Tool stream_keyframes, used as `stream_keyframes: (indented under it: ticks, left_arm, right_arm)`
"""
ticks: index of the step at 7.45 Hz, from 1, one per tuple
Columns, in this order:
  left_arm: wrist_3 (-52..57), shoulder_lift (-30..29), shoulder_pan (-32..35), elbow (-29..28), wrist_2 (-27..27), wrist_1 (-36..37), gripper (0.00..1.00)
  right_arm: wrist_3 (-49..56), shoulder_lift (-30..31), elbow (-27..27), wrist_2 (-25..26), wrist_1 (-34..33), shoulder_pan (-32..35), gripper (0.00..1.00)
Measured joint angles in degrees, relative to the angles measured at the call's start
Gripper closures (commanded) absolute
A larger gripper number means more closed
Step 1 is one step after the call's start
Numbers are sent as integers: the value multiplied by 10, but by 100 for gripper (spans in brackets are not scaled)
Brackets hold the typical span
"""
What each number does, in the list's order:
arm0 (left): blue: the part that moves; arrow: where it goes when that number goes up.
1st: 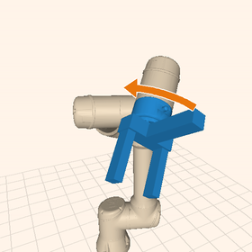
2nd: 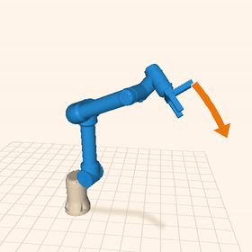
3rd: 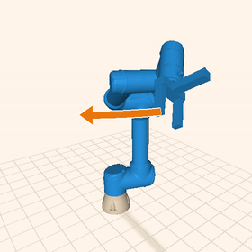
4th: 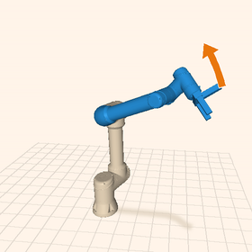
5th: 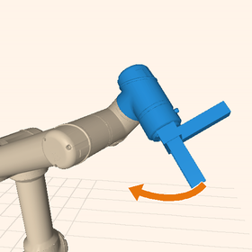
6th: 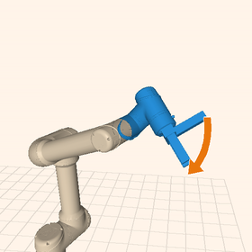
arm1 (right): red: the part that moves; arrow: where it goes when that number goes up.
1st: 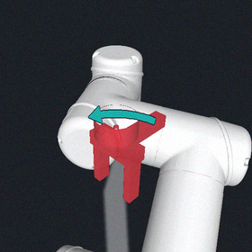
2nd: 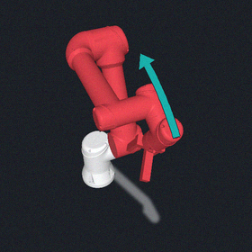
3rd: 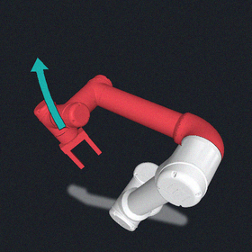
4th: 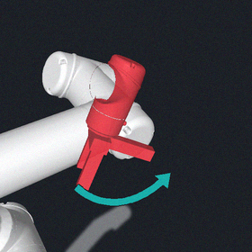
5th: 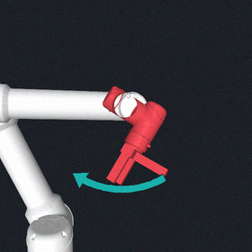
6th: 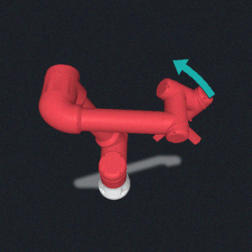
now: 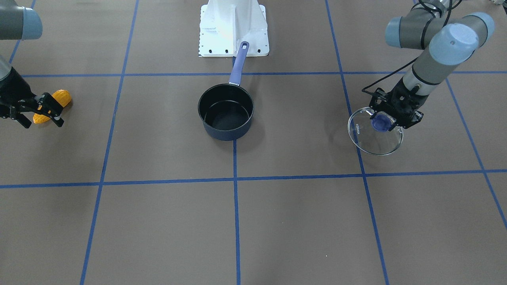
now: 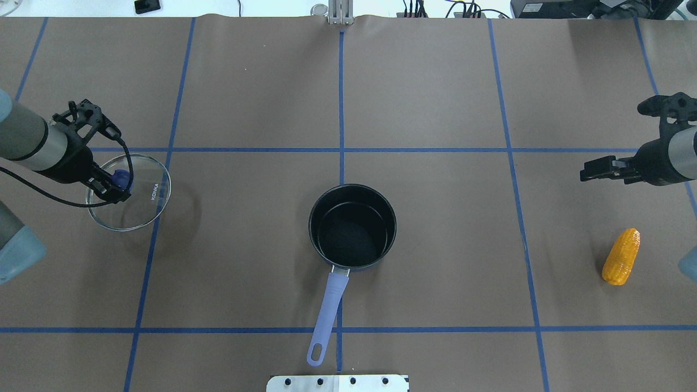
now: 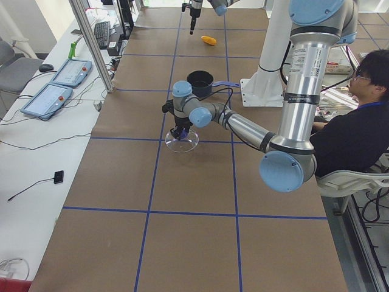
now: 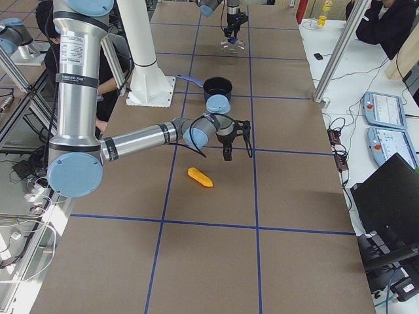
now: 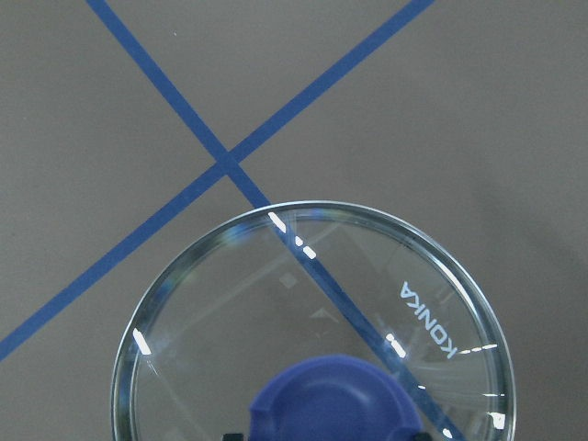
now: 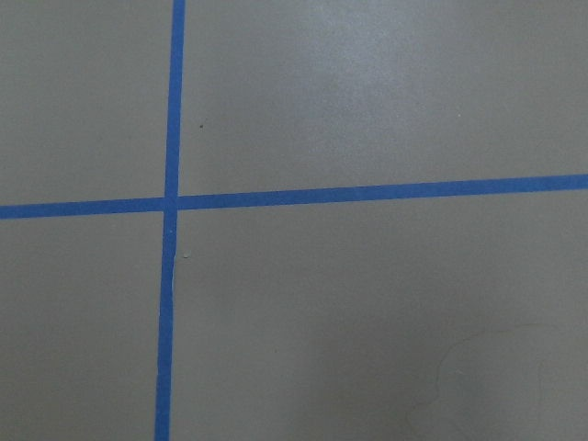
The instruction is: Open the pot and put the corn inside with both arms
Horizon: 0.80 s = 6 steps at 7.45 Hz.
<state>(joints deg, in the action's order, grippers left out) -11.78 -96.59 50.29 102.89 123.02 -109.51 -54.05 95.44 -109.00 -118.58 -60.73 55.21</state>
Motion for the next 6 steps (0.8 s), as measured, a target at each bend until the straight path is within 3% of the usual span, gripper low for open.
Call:
stream_keyframes:
  ticks: [4, 5, 6]
  left_arm:
    - [10, 4, 17, -35, 10, -33, 100]
    - [24, 4, 24, -44, 10, -33, 90]
    - [35, 4, 29, -52, 9, -33, 65]
  right_arm:
    - [0, 0, -1, 0, 0, -1, 0]
    - [0, 0, -1, 0, 0, -2, 0]
    - [0, 0, -1, 0, 0, -2, 0]
